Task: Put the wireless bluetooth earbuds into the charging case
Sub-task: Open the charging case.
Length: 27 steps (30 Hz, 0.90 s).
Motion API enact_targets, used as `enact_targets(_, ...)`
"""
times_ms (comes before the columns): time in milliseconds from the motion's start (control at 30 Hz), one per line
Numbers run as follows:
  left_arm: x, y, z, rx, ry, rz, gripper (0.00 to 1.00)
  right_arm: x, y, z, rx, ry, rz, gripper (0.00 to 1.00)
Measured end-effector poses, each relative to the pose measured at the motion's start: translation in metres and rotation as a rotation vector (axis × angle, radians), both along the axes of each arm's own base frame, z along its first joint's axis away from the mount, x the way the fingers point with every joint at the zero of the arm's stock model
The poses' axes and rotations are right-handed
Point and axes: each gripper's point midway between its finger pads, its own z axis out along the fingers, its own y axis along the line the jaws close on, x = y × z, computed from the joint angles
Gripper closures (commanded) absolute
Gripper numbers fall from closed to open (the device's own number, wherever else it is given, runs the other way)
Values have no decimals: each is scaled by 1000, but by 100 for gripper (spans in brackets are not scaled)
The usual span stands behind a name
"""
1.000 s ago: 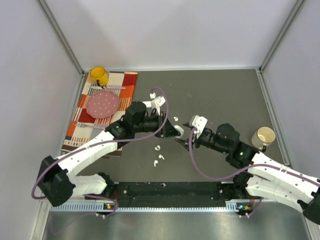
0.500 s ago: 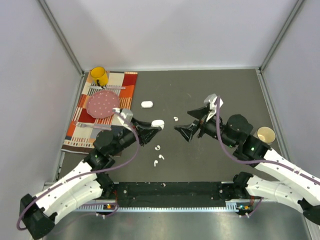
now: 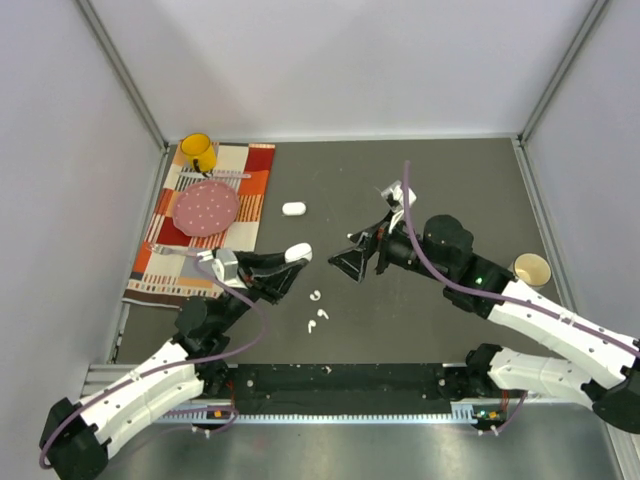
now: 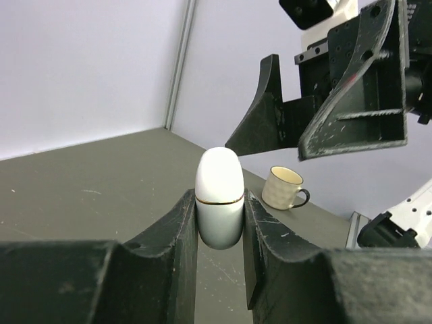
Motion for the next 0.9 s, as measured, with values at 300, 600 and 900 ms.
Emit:
enact_targets(300, -9, 3, 4, -35, -79, -14, 100, -12, 18, 5, 58, 57, 97, 1)
enact_targets(600, -23, -6, 5, -9, -144, -98, 100, -14, 34, -11, 37, 124, 157, 1)
enact_targets(900, -32, -13, 0, 35, -185, -151, 100, -15, 41, -5, 55, 135, 187, 1)
